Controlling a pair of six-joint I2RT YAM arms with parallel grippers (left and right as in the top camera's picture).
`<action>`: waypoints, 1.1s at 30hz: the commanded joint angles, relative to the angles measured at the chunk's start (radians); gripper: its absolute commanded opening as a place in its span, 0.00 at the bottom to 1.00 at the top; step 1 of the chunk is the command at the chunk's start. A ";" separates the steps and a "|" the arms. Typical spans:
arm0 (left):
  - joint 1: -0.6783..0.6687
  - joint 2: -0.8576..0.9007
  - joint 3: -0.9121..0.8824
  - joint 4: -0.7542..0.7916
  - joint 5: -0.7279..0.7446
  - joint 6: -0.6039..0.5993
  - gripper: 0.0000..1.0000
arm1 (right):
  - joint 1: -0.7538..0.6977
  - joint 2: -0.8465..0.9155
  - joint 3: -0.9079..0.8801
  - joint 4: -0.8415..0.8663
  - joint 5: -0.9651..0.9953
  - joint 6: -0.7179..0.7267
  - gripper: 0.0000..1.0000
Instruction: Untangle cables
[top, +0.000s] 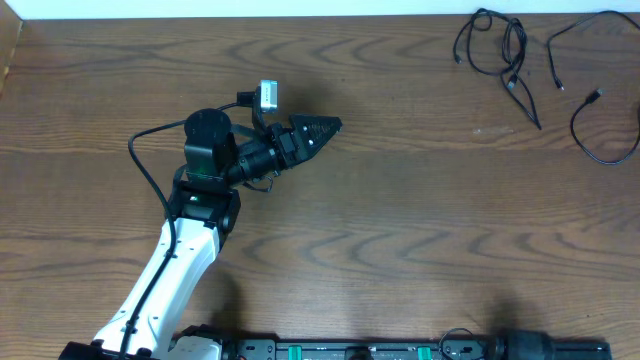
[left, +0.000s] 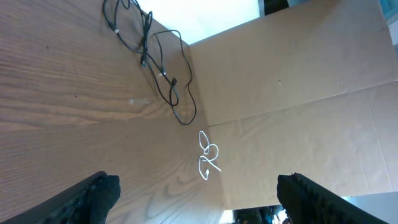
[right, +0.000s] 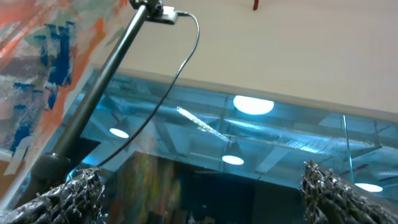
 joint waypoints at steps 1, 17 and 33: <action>0.002 -0.009 0.014 0.004 0.009 0.024 0.88 | -0.031 -0.016 -0.032 0.083 0.014 -0.012 0.99; 0.002 -0.009 0.014 0.004 0.009 0.024 0.88 | -0.051 -0.016 -0.462 0.486 0.020 0.019 0.99; 0.002 -0.009 0.014 0.004 0.009 0.024 0.88 | 0.035 -0.013 -0.610 0.366 0.024 0.103 0.99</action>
